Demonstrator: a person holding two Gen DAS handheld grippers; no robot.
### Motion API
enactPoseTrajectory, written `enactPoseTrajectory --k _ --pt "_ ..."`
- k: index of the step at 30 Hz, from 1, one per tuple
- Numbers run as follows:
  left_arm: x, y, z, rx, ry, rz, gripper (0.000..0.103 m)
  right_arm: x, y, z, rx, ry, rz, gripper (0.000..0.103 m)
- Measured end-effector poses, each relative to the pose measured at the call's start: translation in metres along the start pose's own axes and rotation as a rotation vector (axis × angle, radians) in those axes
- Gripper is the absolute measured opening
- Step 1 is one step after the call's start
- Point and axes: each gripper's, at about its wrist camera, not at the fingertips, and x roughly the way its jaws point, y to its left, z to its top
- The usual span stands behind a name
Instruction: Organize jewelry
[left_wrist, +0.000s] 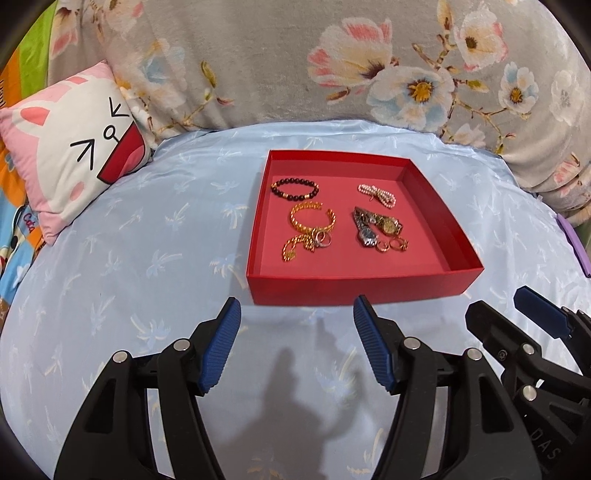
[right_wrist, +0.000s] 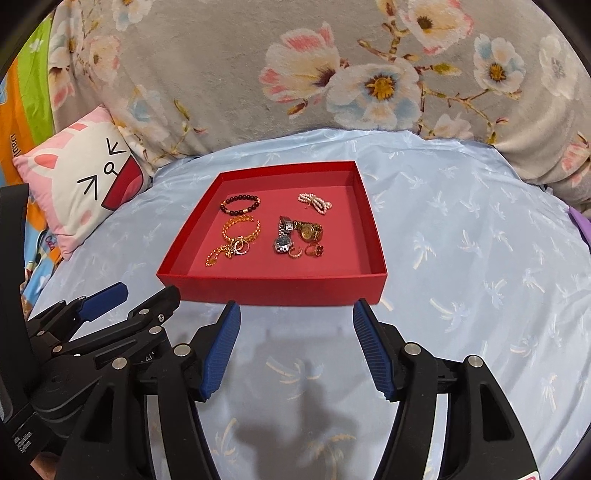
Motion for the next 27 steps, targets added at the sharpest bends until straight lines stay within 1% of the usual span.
enactPoseTrajectory --k 2,4,7,9,11,12,13,14,18,23,27 --pt "0.003 0.000 -0.006 -0.004 -0.007 0.014 0.066 0.002 -0.001 -0.007 0.004 -0.010 -0.013 0.066" --pt "0.006 -0.001 -0.011 0.001 -0.013 0.034 0.067 0.006 -0.001 -0.013 0.001 -0.011 -0.032 0.066" --pt "0.011 0.000 -0.019 -0.003 -0.009 0.037 0.067 0.009 -0.001 -0.020 0.000 -0.018 -0.055 0.067" --pt "0.011 0.001 -0.022 -0.010 -0.021 0.044 0.068 0.010 -0.001 -0.024 -0.004 -0.040 -0.074 0.071" --pt "0.011 0.002 -0.025 -0.023 -0.043 0.061 0.077 0.010 -0.002 -0.028 -0.003 -0.072 -0.090 0.074" --pt "0.012 0.004 -0.027 -0.032 -0.057 0.070 0.079 0.010 -0.004 -0.030 0.001 -0.086 -0.097 0.078" --pt "0.013 0.005 -0.028 -0.036 -0.063 0.074 0.081 0.011 -0.005 -0.030 0.004 -0.094 -0.099 0.080" --pt "0.014 0.005 -0.029 -0.034 -0.068 0.073 0.082 0.014 -0.007 -0.032 0.009 -0.102 -0.100 0.081" --pt "0.018 0.001 -0.033 -0.007 -0.086 0.092 0.082 0.019 -0.010 -0.036 0.007 -0.108 -0.113 0.082" --pt "0.018 0.001 -0.032 -0.015 -0.089 0.086 0.082 0.019 -0.010 -0.034 0.001 -0.107 -0.123 0.082" --pt "0.018 -0.001 -0.034 -0.011 -0.115 0.093 0.082 0.020 -0.011 -0.036 0.004 -0.122 -0.121 0.082"
